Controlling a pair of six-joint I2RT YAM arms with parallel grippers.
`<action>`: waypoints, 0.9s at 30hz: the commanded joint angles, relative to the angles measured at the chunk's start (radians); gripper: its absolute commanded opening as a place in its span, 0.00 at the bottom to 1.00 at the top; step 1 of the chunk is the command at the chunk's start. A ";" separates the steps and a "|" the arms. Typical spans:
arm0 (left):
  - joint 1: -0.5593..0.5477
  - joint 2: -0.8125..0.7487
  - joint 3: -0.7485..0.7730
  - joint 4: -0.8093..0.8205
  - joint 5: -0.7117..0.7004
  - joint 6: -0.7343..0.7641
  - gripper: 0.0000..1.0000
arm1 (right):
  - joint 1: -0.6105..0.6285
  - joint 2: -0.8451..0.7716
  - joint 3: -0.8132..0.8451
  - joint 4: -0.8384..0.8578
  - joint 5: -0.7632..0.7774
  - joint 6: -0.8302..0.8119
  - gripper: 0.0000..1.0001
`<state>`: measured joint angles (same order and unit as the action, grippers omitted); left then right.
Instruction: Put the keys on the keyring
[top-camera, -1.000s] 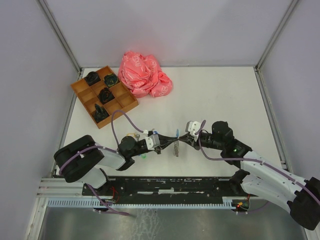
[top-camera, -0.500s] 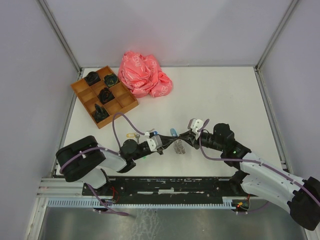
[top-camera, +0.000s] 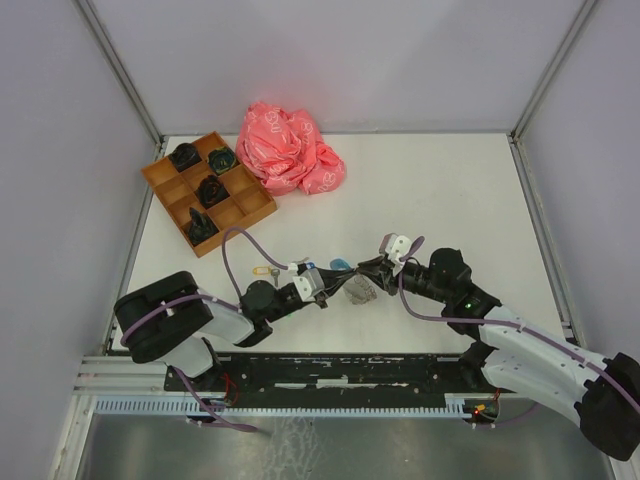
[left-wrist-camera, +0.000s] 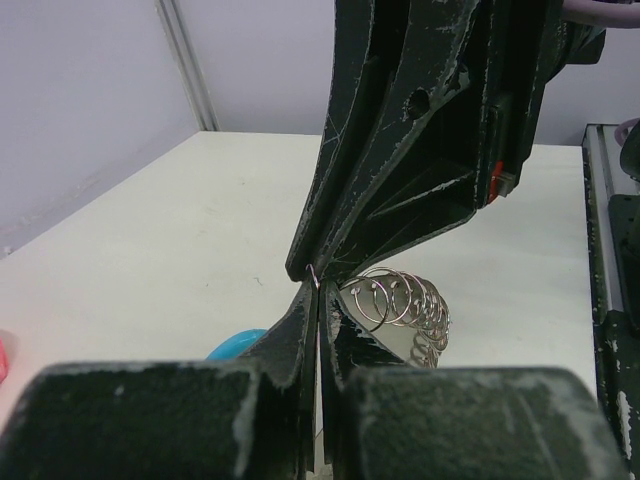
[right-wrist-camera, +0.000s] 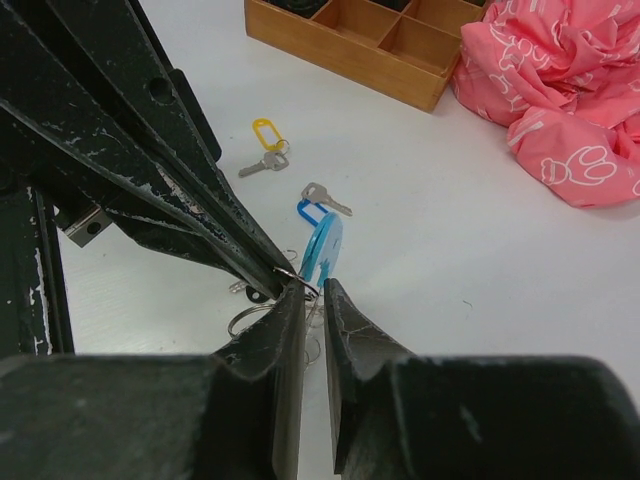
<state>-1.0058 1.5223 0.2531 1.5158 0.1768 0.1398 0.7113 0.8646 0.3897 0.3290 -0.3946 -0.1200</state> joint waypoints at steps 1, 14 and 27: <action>-0.014 0.003 -0.009 0.126 0.020 0.009 0.03 | -0.003 0.005 -0.003 0.131 0.041 0.020 0.18; -0.020 0.014 -0.013 0.138 0.011 -0.054 0.18 | -0.003 0.035 0.005 0.119 0.074 -0.106 0.01; -0.019 -0.155 -0.037 -0.136 -0.109 -0.069 0.34 | -0.003 0.007 0.082 -0.039 0.027 -0.311 0.01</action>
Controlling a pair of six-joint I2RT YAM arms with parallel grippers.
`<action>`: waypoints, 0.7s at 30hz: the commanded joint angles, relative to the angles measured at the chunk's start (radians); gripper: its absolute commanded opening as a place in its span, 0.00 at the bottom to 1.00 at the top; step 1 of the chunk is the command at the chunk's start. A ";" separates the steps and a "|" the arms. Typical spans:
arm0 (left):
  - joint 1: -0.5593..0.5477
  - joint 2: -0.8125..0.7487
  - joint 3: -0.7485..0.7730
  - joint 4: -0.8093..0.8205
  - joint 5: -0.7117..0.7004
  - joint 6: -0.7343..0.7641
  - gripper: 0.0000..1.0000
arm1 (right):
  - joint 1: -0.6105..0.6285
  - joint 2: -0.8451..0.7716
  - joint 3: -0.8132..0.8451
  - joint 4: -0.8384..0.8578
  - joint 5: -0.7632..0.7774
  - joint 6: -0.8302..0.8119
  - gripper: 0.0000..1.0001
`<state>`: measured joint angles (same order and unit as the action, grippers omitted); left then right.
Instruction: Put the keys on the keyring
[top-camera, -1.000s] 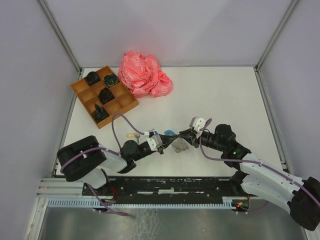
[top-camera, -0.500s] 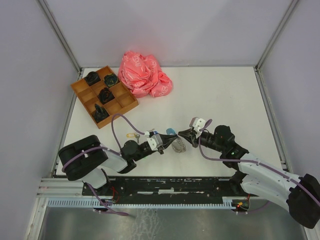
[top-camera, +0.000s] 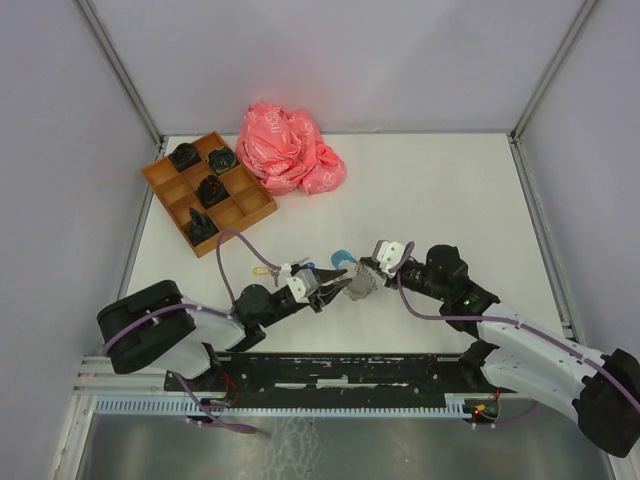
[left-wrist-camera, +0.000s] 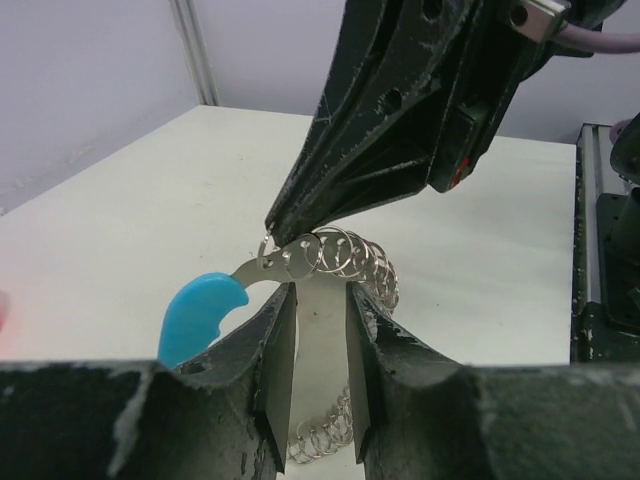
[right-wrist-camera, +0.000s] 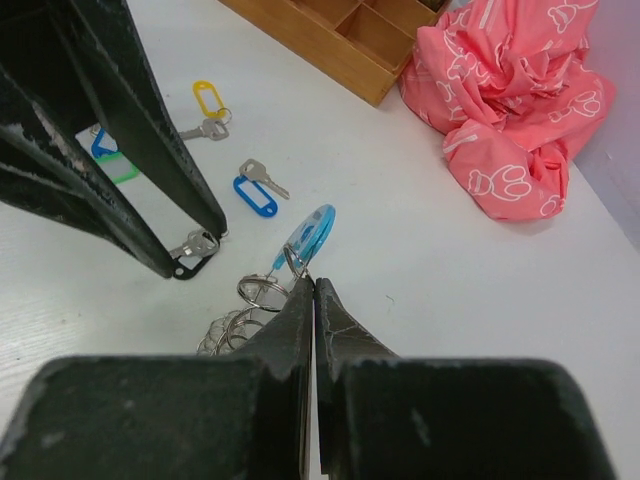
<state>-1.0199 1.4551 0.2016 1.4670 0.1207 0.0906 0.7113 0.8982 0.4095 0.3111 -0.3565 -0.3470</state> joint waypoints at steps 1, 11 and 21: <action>-0.005 -0.108 0.016 -0.126 -0.070 -0.015 0.34 | -0.003 -0.030 0.066 -0.030 -0.017 -0.100 0.01; -0.005 -0.192 0.039 -0.299 -0.124 0.046 0.35 | -0.002 -0.033 0.102 -0.099 -0.070 -0.190 0.01; -0.006 -0.194 0.067 -0.326 -0.121 0.051 0.35 | -0.002 -0.025 0.139 -0.173 -0.092 -0.215 0.02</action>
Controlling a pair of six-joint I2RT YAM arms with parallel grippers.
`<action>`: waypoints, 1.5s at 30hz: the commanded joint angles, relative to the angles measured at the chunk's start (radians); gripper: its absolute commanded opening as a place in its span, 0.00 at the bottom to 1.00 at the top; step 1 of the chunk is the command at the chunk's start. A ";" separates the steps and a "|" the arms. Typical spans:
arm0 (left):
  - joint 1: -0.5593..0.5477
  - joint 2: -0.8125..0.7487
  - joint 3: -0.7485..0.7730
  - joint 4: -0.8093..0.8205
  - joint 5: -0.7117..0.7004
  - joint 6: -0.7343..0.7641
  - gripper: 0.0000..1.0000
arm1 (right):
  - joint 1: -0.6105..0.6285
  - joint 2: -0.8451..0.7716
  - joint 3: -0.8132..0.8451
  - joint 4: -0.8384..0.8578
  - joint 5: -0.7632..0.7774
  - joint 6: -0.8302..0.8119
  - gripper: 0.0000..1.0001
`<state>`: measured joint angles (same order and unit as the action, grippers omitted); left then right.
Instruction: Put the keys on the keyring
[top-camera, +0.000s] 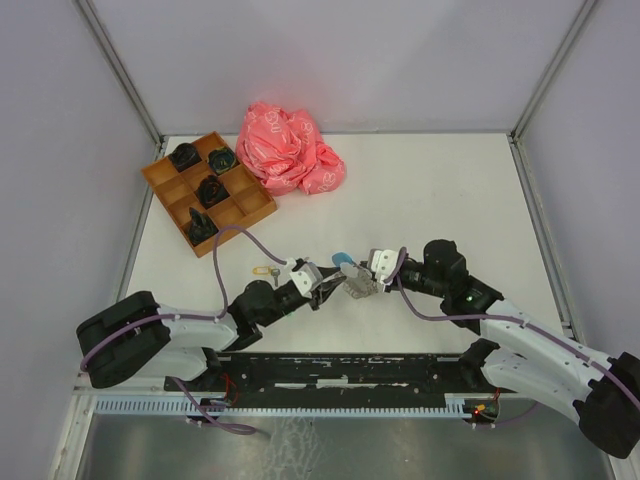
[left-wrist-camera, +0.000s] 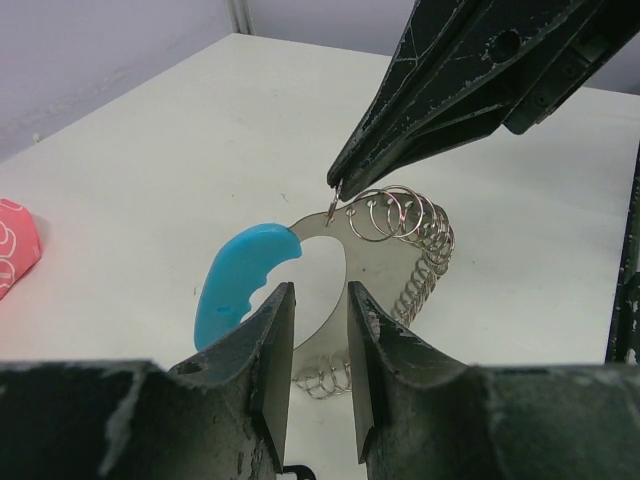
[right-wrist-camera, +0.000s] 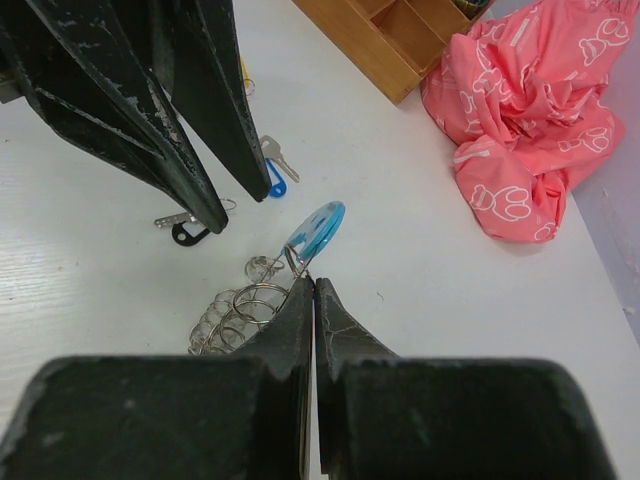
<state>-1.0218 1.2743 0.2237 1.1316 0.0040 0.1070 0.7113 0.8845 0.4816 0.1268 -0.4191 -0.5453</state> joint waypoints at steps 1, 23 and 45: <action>-0.004 -0.007 0.050 0.013 0.002 0.039 0.35 | -0.002 -0.008 0.070 0.008 -0.036 -0.012 0.02; -0.003 0.148 0.107 0.191 0.040 0.136 0.20 | -0.002 0.021 0.092 -0.006 -0.050 0.082 0.04; 0.028 0.065 0.051 0.118 0.163 0.199 0.03 | -0.006 -0.024 0.206 -0.365 -0.054 -0.004 0.30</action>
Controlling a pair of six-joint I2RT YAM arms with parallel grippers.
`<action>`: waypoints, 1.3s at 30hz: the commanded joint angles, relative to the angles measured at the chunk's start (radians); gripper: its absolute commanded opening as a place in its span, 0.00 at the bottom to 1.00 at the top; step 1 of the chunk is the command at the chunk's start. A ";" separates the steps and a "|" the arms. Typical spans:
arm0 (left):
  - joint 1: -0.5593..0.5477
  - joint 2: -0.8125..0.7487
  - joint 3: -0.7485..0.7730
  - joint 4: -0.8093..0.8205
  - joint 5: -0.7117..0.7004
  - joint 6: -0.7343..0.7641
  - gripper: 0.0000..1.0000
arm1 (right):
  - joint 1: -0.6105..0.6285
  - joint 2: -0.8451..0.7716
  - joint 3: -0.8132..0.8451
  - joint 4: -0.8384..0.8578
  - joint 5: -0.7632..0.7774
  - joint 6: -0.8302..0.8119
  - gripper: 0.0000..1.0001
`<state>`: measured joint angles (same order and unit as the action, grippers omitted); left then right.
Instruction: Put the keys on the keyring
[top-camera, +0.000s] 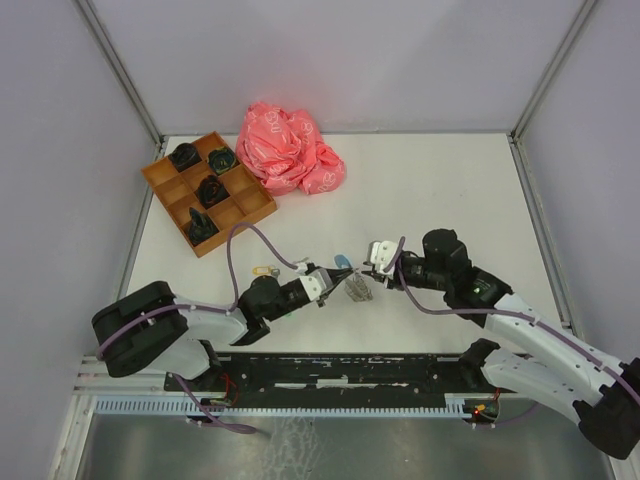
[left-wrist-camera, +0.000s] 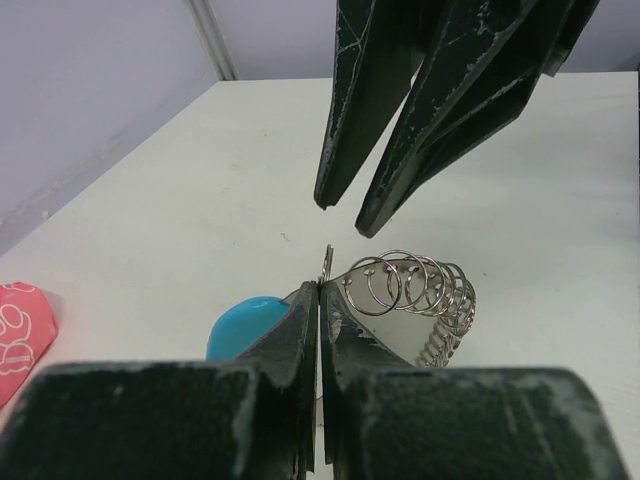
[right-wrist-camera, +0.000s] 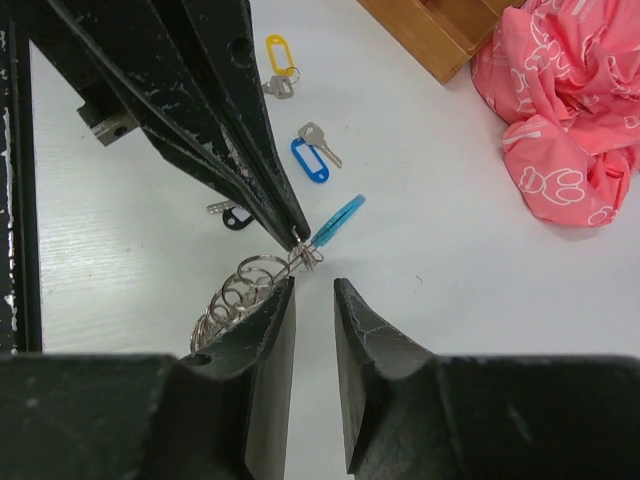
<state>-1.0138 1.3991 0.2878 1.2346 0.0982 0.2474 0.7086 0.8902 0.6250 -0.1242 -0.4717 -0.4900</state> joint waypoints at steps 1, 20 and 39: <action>0.024 -0.070 -0.017 0.008 0.084 0.059 0.03 | -0.003 -0.032 0.068 -0.130 -0.001 -0.076 0.31; 0.034 -0.056 -0.002 0.016 0.208 0.013 0.03 | -0.004 0.076 0.110 -0.129 -0.113 -0.150 0.32; 0.035 -0.051 0.016 0.002 0.233 -0.005 0.03 | -0.003 0.105 0.115 -0.131 -0.152 -0.150 0.20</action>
<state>-0.9829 1.3483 0.2676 1.1858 0.3042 0.2485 0.7086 0.9924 0.6994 -0.2920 -0.5964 -0.6338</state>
